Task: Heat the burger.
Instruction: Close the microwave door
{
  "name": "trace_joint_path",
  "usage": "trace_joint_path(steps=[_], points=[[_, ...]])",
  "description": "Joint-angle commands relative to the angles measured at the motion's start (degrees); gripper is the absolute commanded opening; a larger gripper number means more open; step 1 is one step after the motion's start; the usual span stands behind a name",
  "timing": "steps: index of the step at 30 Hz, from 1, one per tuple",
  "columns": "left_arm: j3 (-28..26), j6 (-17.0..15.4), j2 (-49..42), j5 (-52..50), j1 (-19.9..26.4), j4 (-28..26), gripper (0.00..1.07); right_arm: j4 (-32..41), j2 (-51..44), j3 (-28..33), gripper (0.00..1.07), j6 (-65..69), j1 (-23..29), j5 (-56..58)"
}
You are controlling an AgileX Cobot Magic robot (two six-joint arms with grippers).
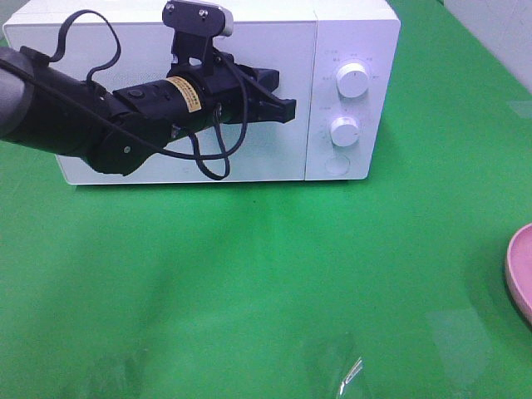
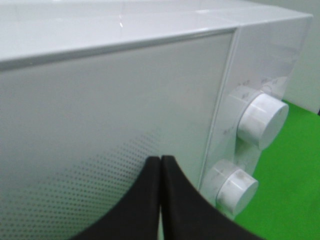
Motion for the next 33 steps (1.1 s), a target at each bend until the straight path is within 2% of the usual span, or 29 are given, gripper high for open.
trace_joint_path(steps=[1,3,5,10,11,14,15,16,18,19,20,21,22,27,29,30,31,32,33], points=[[-1.5,1.5,0.3,-0.1,1.5,-7.0,0.0,-0.1,-1.5,0.2,0.76,-0.6,-0.3,-0.5],[-1.5,1.2,0.2,0.1,1.5,-7.9,0.0,-0.1,-1.5,0.2,0.76,-0.6,-0.3,-0.5],[-1.3,0.6,-0.3,0.6,0.8,-6.6,0.0,-0.1,-1.5,0.2,0.76,-0.6,-0.3,-0.5],[0.2,0.0,-3.5,9.6,-2.0,-5.6,0.0,-0.1,-1.5,0.2,0.76,-0.6,-0.3,-0.5],[1.4,0.0,-4.9,13.6,-2.8,-5.5,0.01,-0.1,-1.5,0.2,0.76,-0.6,-0.3,-0.5],[1.9,0.0,-5.5,14.9,-3.3,-5.4,0.06,-0.1,-1.5,0.2,0.76,-0.6,-0.3,-0.5],[3.2,0.0,-7.1,17.2,-4.0,-5.2,0.22,-0.1,-1.5,0.2,0.76,-0.6,-0.3,-0.5],[3.2,0.0,-7.1,17.2,-4.0,-5.2,0.22,-0.1,-1.5,0.2,0.76,-0.6,-0.3,-0.5],[5.7,0.0,-10.5,20.8,-5.7,-5.3,0.77,-0.1,-1.5,0.2,0.76,-0.6,-0.2,-0.5],[5.7,0.0,-10.5,20.8,-5.7,-5.3,0.77,-0.1,-1.5,0.2,0.76,-0.6,-0.2,-0.5],[6.2,-0.2,-12.0,23.7,-6.4,-5.3,0.98,-0.1,-1.5,0.2,0.76,-0.6,-0.2,-0.5],[6.2,-0.2,-12.0,23.7,-6.4,-5.3,0.98,-0.1,-1.5,0.2,0.76,-0.6,-0.2,-0.5],[6.2,-0.2,-13.4,28.0,-6.8,-5.3,1.02,-0.1,-1.5,0.2,0.76,-0.6,-0.2,-0.5],[6.2,-0.2,-15.9,35.2,-7.2,-5.3,1.01,-0.1,-1.5,0.2,0.76,-0.6,-0.2,-0.5],[6.2,-0.2,-18.9,46.6,-7.2,-5.4,1.01,-0.1,-1.5,0.2,0.76,-0.6,-0.2,-0.5],[6.2,-0.2,-18.9,46.6,-7.2,-5.4,1.01,-0.1,-1.5,0.2,0.76,-0.6,-0.2,-0.5],[6.2,-0.2,-20.8,52.9,-7.2,-5.4,1.01,-0.1,-1.5,0.2,0.76,-0.6,-0.2,-0.5],[6.2,-0.2,-20.8,52.9,-7.2,-5.4,1.01,-0.1,-1.5,0.2,0.76,-0.6,-0.2,-0.5],[6.2,-0.2,-22.9,58.5,-7.2,-5.4,1.01,-0.1,-1.5,0.2,0.76,-0.6,-0.2,-0.5]])
